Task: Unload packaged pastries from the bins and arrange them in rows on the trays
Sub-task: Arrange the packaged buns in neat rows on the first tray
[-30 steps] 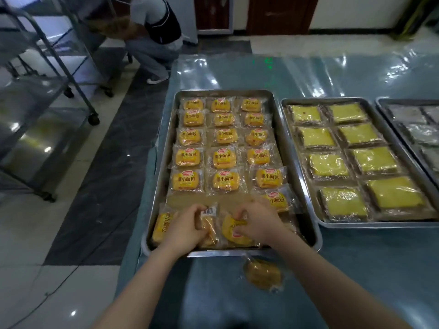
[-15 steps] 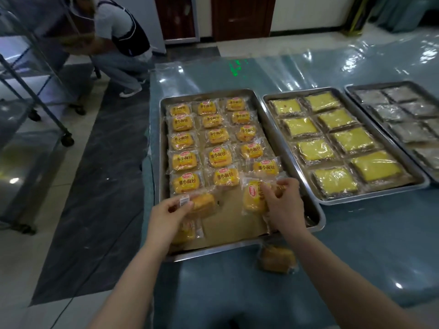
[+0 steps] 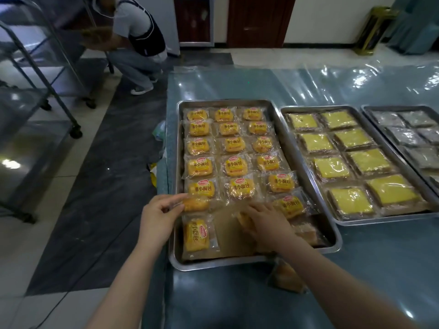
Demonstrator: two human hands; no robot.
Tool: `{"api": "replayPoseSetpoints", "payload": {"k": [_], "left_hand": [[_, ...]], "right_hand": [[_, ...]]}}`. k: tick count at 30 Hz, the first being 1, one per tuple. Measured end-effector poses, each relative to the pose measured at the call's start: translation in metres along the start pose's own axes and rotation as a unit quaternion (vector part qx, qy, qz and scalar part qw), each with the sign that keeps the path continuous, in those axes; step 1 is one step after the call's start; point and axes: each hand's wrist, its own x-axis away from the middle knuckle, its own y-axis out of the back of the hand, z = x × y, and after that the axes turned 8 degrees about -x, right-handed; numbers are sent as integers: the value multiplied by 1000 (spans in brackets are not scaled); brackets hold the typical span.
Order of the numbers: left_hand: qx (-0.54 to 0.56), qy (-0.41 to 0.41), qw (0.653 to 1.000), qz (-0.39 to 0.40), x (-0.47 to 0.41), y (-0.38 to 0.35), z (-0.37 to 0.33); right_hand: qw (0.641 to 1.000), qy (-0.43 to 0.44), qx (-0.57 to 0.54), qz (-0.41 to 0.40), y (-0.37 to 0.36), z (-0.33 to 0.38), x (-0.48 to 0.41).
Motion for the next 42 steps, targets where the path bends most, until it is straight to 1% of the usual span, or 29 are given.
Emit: {"api": "replayPoseSetpoints", "payload": {"k": [2, 4, 5, 6, 8, 10, 13, 15, 17, 19, 21, 23, 24, 26, 27, 28, 30, 31, 33, 34, 35, 36, 39, 42], "left_hand": [[13, 5, 1000, -16, 0, 5, 4], [32, 20, 999, -34, 1, 12, 9], [40, 27, 998, -43, 2, 16, 11], [46, 34, 997, -50, 2, 19, 13], [58, 46, 995, -62, 4, 23, 16], [71, 57, 993, -73, 8, 26, 18], [86, 53, 991, -82, 14, 28, 18], [91, 49, 992, -79, 17, 25, 18], [82, 39, 993, -80, 18, 20, 18], [66, 7, 994, -90, 18, 11, 17], [36, -57, 994, -81, 19, -1, 15], [-41, -132, 990, -35, 18, -13, 16], [-114, -165, 980, 6, 16, -18, 19], [-269, -215, 933, 101, 15, -23, 24], [-311, -227, 912, 138, 15, -25, 28], [-337, -228, 899, 165, 16, -25, 31], [-358, -208, 891, 185, 16, -25, 32], [-357, -186, 898, 175, 15, -25, 29], [-345, -145, 919, 121, 14, -26, 20], [-347, -139, 923, 93, 13, -28, 15], [-349, -143, 923, 81, 13, -32, 11], [-342, -152, 923, 87, 13, -37, 8], [-314, -162, 925, 143, 11, -52, 5], [-397, -165, 888, 163, 1, -59, 11]], "right_hand": [[998, -25, -7, -56, -9, 4, -1], [992, -8, -7, -124, -13, 15, -4], [990, 11, -24, -138, -14, 25, -8], [990, 22, -58, -124, -14, 36, -11], [986, -7, -160, -42, -15, 61, -16], [968, -57, -244, 31, -20, 82, -23], [936, -102, -324, 99, -29, 94, -33], [913, -128, -371, 111, -27, 90, -36], [903, -143, -393, 96, -16, 76, -34], [895, -150, -409, 94, 1, 55, -28], [874, -157, -448, 103, 23, 33, -21], [855, -174, -480, 86, 42, 14, -17], [854, -186, -481, 69, 49, 6, -16], [858, -206, -469, 36, 57, -8, -14], [853, -213, -475, 21, 60, -14, -13], [842, -220, -492, 8, 61, -20, -12], [818, -227, -528, -28, 62, -29, -12], [808, -227, -542, -43, 62, -33, -13], [796, -228, -557, -59, 60, -36, -14], [795, -227, -559, -62, 59, -35, -14], [796, -225, -559, -63, 59, -35, -15], [798, -220, -557, -65, 58, -34, -15], [805, -206, -552, -65, 58, -31, -14], [802, -203, -558, -69, 56, -32, -13]]}}
